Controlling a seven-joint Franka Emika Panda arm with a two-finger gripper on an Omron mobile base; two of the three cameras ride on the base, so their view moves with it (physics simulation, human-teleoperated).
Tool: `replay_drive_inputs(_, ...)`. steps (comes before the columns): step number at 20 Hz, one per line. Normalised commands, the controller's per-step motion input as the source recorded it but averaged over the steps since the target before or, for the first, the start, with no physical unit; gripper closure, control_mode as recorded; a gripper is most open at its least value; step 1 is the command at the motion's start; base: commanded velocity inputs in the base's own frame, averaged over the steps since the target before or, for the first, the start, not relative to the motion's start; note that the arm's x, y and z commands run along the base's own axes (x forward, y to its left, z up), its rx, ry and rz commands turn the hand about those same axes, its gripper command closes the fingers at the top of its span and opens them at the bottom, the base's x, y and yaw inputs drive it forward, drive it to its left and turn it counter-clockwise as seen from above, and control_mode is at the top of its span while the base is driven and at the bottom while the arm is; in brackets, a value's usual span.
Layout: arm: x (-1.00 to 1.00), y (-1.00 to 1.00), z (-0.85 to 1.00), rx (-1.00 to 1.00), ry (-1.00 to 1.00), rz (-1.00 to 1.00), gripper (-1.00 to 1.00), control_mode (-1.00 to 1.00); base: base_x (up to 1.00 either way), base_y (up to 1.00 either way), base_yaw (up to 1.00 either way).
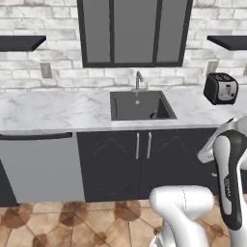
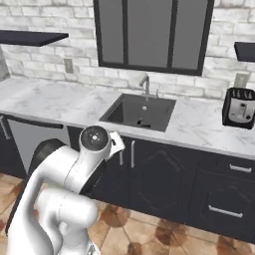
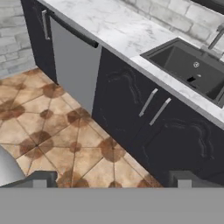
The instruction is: Move the pot and pan from the stove into the sink.
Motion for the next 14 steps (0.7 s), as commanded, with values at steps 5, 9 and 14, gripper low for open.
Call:
replay_drive_inputs(5,0.0,0.0,0.0,0.0,0.0,0.0,-1.0,1.0,-0.27,-0.02,-0.01)
replay_drive_inputs(9,0.0,0.0,0.0,0.0,0.0,0.0,-1.0,1.0,0.07,-0.01,-0.42)
replay_drive_inputs(14,0.0,0.0,0.0,0.0,0.0,0.0,-1.0,1.0,0.04,0.0,-0.47)
